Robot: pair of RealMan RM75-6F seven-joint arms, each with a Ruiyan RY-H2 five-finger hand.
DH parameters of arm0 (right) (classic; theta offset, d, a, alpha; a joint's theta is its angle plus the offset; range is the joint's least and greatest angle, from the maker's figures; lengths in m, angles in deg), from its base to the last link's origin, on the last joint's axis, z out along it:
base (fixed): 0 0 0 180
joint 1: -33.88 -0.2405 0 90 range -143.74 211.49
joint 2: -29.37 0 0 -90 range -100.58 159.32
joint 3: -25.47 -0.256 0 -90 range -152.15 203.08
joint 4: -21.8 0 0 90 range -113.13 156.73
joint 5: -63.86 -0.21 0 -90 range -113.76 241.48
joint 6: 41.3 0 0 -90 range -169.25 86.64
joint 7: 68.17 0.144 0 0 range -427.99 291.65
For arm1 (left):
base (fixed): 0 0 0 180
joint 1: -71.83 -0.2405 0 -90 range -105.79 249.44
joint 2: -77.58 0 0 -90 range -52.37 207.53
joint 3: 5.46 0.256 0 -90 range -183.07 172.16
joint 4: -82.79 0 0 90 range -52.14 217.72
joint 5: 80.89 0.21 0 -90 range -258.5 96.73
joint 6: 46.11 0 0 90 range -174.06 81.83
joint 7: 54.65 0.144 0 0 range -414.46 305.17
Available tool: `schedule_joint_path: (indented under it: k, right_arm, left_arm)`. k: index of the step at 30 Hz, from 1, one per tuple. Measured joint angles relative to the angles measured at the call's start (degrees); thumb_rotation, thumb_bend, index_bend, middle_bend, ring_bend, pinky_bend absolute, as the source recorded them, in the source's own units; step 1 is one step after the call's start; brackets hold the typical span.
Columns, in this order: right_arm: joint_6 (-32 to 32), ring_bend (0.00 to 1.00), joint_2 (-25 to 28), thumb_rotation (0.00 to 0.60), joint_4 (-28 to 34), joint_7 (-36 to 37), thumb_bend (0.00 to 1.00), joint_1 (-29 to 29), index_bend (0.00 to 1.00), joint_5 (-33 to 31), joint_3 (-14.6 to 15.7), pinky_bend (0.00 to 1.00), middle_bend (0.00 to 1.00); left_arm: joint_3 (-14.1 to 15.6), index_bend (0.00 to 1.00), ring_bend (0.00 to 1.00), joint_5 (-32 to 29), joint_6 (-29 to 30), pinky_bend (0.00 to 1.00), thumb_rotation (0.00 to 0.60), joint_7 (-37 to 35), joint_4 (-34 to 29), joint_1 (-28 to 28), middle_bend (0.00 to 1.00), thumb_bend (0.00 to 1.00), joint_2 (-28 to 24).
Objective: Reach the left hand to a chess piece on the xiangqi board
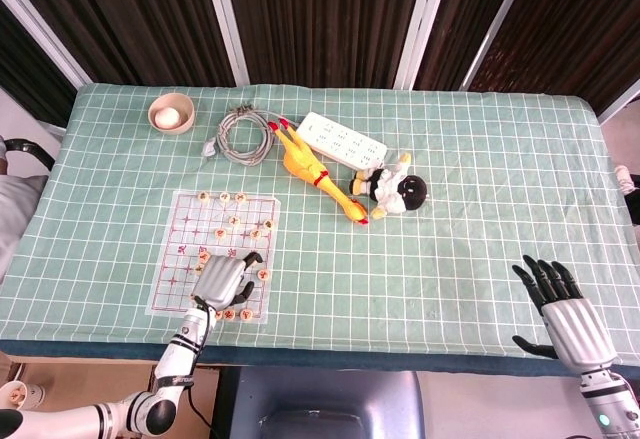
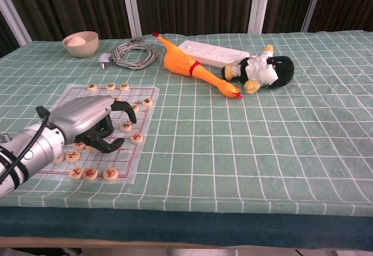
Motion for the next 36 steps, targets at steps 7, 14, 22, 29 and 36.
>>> schedule_joint_path:
  k: [7,14,22,29,36]
  right_arm:
    - [0.17,0.0,0.18,0.6,0.07,0.13,0.04,-0.06,0.0,0.04,0.13,0.0,0.0]
    - [0.44,0.0,0.5,0.6,0.13,0.31,0.04,-0.22,0.0,0.35,0.39,0.0,0.0]
    - [0.01,0.0,1.25,0.6,0.1,1.73,0.04,-0.19,0.0,0.78,0.62,0.0,0.0]
    - [-0.06,0.0,1.52,0.6,-0.07,2.14,0.04,-0.15,0.0,1.03,0.8,0.0,0.0]
    - [-0.02,0.0,1.44,0.6,-0.07,1.89,0.04,-0.14,0.0,0.97,0.79,0.0,0.0]
  left_arm:
    - [0.38,0.35,1.0,-0.66,-0.5,1.0,0.6,-1.31,1.85,1.04,1.0,0.4,1.45]
    - [0.74,0.36,1.0,-0.91,-0.51,1.0,0.6,-1.18,3.45,2.04,1.0,0.4,2.76]
    - [1.23,0.4,1.0,-1.02,-0.26,1.0,0.6,-1.75,5.93,2.65,1.0,0.4,4.2]
    - [1.39,0.45,1.0,-1.03,-0.14,1.0,0.6,-2.22,6.62,3.03,1.0,0.4,4.85]
    - [1.06,0.47,1.0,-1.37,-0.29,1.0,0.6,-3.21,7.27,3.33,1.0,0.4,4.95]
